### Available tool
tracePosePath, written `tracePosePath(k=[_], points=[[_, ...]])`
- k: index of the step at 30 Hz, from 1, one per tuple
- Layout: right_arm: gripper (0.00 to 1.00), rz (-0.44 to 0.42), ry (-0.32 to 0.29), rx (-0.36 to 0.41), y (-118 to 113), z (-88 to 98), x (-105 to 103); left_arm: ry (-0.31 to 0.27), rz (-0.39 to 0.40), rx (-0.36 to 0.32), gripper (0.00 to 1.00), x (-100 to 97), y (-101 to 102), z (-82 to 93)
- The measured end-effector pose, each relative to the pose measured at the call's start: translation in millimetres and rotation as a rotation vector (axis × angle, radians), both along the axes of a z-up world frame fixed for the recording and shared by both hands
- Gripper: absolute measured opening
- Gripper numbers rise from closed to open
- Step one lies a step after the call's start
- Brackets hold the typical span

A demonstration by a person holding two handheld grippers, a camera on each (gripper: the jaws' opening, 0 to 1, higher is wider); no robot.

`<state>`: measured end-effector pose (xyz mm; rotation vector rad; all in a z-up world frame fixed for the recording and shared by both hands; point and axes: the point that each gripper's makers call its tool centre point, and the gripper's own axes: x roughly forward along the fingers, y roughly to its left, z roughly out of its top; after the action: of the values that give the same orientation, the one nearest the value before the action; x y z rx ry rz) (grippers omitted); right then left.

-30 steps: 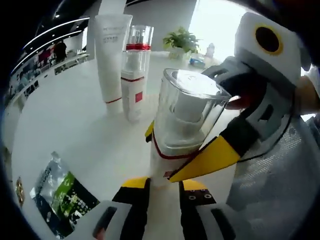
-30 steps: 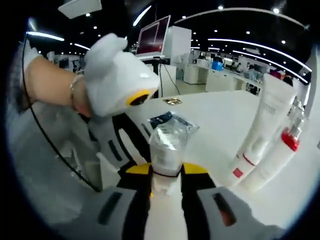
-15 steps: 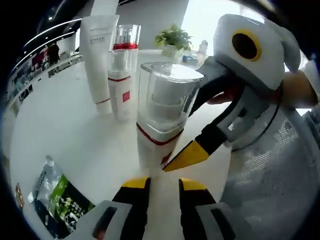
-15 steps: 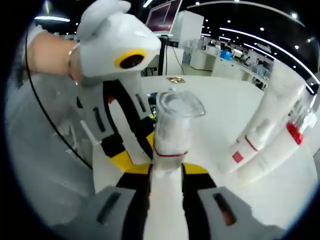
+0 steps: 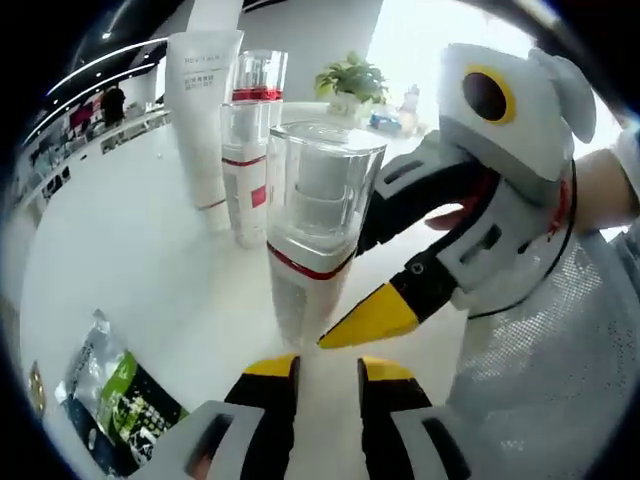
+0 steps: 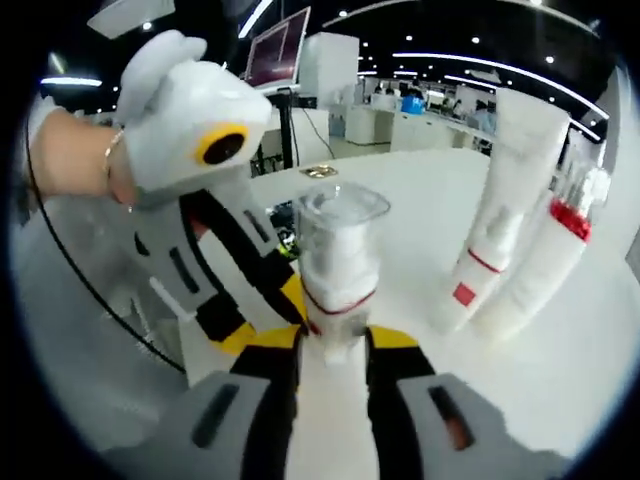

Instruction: Arrange the skincare products in the storage area until every visible bottle or jar stands upright without overlapping.

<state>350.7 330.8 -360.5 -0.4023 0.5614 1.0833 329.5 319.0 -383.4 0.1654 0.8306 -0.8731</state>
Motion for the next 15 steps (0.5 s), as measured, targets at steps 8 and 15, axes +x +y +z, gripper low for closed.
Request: tracePosePath(k=[8, 15], points=[[0.24, -0.019, -0.007, 0.023, 0, 0.0, 4, -0.005, -0.002, 0.0, 0.24, -0.5, -2, 0.0], [0.24, -0.119, -0.009, 0.019, -22, 0.2, 23, -0.01, 0.0, 0.005, 0.24, -0.8, -2, 0.2]])
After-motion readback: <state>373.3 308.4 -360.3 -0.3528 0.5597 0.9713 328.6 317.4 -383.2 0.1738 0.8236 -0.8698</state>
